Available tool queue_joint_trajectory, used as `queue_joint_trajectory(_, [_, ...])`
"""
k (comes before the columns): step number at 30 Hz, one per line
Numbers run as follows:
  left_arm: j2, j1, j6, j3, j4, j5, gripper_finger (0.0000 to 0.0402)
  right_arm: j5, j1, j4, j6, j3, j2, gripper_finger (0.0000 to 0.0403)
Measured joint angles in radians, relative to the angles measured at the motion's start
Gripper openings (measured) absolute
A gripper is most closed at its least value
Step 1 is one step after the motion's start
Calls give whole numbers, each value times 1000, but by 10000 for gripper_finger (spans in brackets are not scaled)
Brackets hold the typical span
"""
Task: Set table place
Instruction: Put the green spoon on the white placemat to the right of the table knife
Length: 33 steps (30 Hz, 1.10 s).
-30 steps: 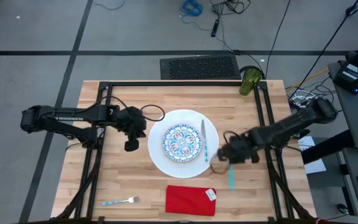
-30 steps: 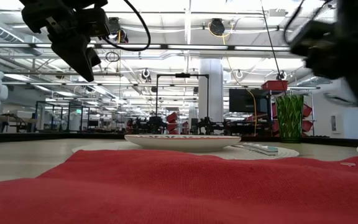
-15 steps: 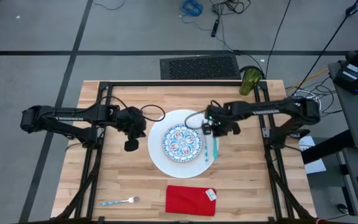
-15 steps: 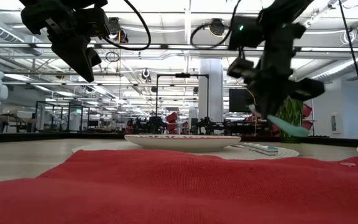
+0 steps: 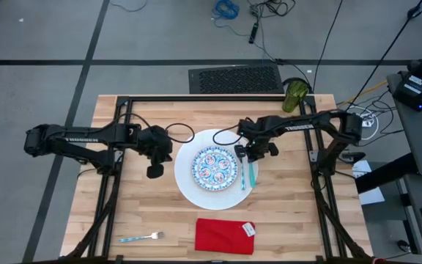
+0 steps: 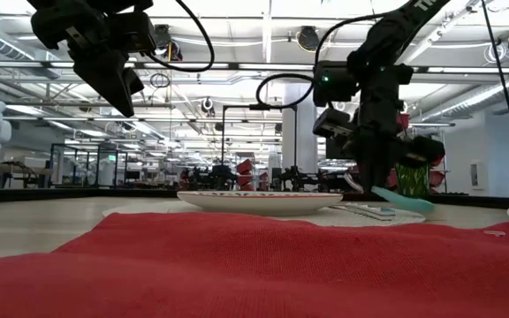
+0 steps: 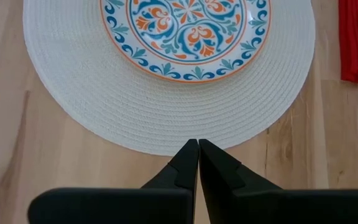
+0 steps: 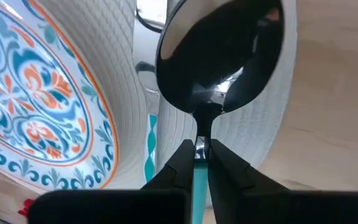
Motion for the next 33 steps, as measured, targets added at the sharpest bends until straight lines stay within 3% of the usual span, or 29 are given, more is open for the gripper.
queue_joint_trajectory(24, [0, 0, 0, 0, 2, 0, 0, 0, -16, 7, 63, 0, 2, 11])
queue_joint_trajectory(33, [0, 0, 0, 0, 2, 0, 0, 1, -16, 7, 57, 0, 2, 29])
